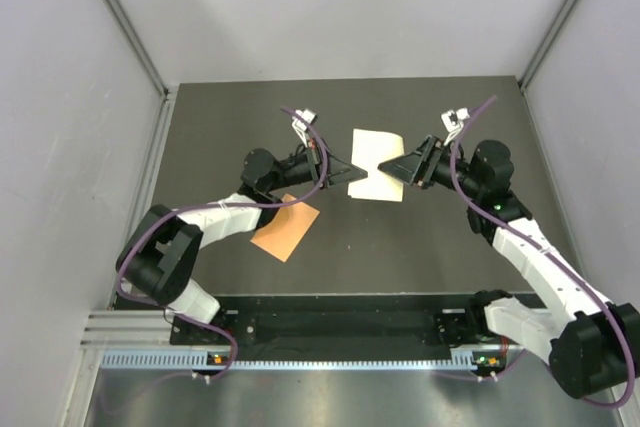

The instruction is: Place the letter into the envelope and seal it

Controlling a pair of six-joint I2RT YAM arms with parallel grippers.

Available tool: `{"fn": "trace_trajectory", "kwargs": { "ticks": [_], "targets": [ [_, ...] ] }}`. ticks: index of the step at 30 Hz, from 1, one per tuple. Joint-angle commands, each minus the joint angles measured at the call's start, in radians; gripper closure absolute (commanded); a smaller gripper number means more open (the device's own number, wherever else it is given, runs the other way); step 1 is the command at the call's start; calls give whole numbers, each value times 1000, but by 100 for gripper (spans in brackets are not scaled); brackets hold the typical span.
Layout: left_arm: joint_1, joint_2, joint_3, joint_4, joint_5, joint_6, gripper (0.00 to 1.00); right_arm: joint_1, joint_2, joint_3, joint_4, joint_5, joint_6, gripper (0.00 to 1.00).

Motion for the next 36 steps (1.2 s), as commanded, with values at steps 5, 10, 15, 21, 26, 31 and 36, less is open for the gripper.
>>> {"fn": "trace_trajectory", "kwargs": {
  "ticks": [5, 10, 15, 21, 26, 31, 36],
  "targets": [
    [-6, -133, 69, -244, 304, 276, 100, 7, -59, 392, -739, 106, -675, 1],
    [-9, -186, 60, -335, 466, 447, 100, 5, -50, 421, -774, -154, -760, 1],
    [-11, -254, 144, -824, 449, 955, 100, 5, -13, 419, -778, -328, -759, 1],
    [-11, -280, 185, -962, 475, 1089, 100, 7, 28, 388, -719, -395, -689, 1],
    [-11, -266, 216, -1037, 460, 1152, 100, 16, 64, 377, -667, -492, -631, 33],
    [-11, -262, 227, -1035, 420, 1147, 100, 19, 61, 366, -660, -504, -617, 81],
    [-9, -292, 222, -987, 131, 1028, 1, 19, 30, 421, -788, -252, -628, 100]
  ]
}}
